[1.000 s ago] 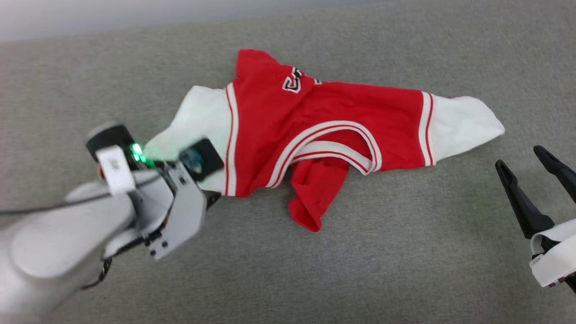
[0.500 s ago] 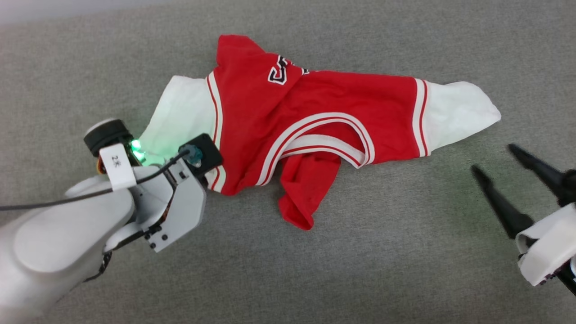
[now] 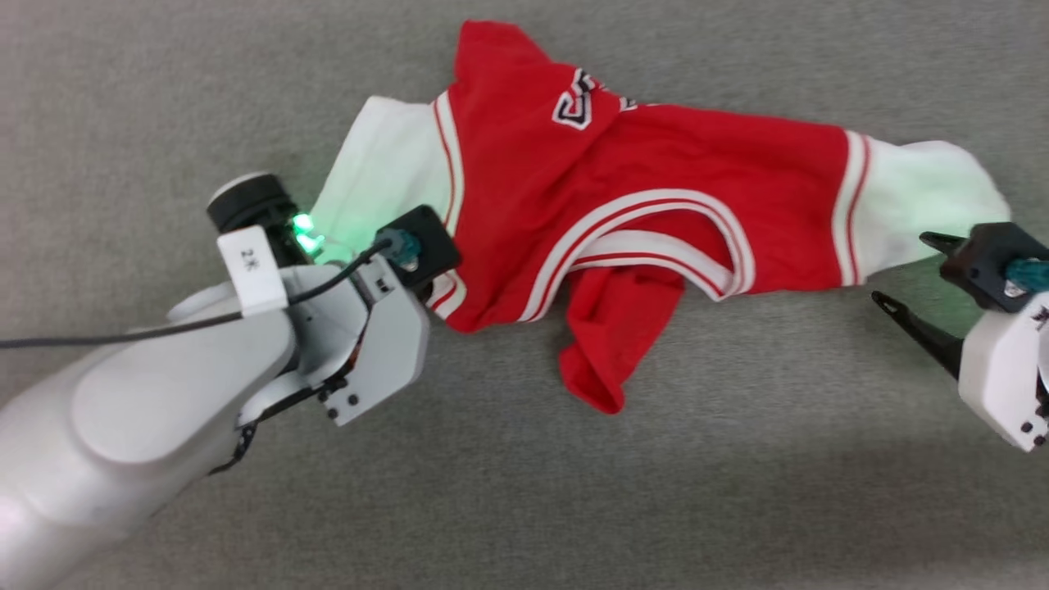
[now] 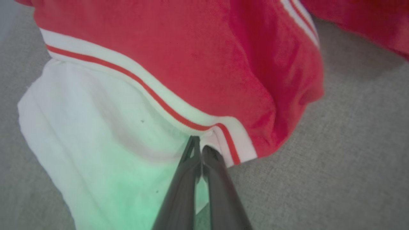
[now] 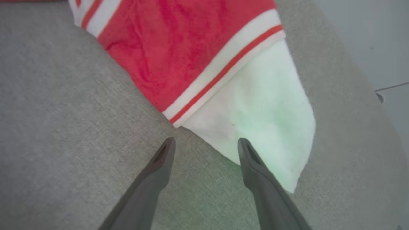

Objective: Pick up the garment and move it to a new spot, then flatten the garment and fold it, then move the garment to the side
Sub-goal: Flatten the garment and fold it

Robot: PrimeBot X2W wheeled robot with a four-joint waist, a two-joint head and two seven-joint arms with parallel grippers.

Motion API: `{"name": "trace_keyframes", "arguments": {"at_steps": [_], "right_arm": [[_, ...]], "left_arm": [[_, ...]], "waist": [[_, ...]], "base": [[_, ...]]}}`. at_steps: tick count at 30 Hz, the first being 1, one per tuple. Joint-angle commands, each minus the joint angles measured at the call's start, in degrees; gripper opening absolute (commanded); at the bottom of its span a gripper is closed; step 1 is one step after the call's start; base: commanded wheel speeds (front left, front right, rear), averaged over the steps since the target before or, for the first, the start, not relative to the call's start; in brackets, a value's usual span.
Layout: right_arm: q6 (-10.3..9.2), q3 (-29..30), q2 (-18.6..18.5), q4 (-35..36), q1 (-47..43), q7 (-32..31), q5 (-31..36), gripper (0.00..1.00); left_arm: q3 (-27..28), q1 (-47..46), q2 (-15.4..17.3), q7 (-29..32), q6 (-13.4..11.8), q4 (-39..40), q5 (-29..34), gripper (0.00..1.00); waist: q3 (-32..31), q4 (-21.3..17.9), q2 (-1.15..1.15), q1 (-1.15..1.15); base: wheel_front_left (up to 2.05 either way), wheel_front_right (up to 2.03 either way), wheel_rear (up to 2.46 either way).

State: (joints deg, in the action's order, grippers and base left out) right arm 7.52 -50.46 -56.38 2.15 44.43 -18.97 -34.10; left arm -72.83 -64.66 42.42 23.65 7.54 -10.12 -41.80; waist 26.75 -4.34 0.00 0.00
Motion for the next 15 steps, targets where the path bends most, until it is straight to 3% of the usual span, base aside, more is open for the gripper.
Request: {"name": "trace_keyframes", "arguments": {"at_steps": [1, 7, 8, 9, 10, 11, 15], "right_arm": [[-0.06, -4.99, 0.07, -2.58, 4.11, 0.34, -0.20, 1.00], [-0.16, -19.48, 0.75, -10.45, 14.01, 1.06, -0.30, 1.00], [-0.30, -20.73, 1.03, -11.47, 14.98, 1.49, -0.74, 0.92], [-0.48, -21.59, 1.27, -12.36, 15.84, 1.90, -1.30, 0.45], [-0.51, -22.22, 1.46, -13.17, 16.55, 2.39, -1.90, 0.09], [-0.53, -22.60, 1.69, -13.89, 17.02, 3.09, -2.73, 0.00], [-0.39, -23.01, 1.57, -15.32, 18.43, 7.23, -6.07, 0.00]], "left_arm": [[-1.08, 0.54, -1.31, 0.11, -0.16, -1.33, 0.24, 0.00], [-1.22, -0.06, -2.13, -0.26, -0.18, -1.90, 0.07, 0.00], [-1.23, 0.00, -2.16, -0.35, -0.23, -1.99, 0.05, 0.00], [-1.23, -0.06, -2.17, -0.47, -0.22, -2.19, -0.03, 0.00], [-1.25, -0.07, -2.22, -0.74, -0.22, -2.48, -0.25, 0.00], [-1.25, -0.06, -2.30, -1.27, -0.23, -2.90, -0.62, 0.00], [-1.11, -0.67, -2.11, -4.50, -0.40, -5.85, -3.96, 0.00]], "waist": [[2.33, 2.58, 0.00, 0.00], [3.78, 4.38, 0.00, 0.00], [3.83, 4.50, 0.00, 0.00], [3.84, 4.62, 0.00, 0.00], [3.80, 4.71, 0.00, 0.00], [3.65, 4.79, 0.00, 0.00], [1.89, 4.89, 0.00, 0.00]], "base": [[0.00, 0.00, 0.00], [0.00, 0.00, 0.00], [0.00, 0.00, 0.00], [0.00, 0.00, 0.00], [0.00, 0.00, 0.00], [0.00, 0.00, 0.00], [0.00, 0.00, 0.00]]}}
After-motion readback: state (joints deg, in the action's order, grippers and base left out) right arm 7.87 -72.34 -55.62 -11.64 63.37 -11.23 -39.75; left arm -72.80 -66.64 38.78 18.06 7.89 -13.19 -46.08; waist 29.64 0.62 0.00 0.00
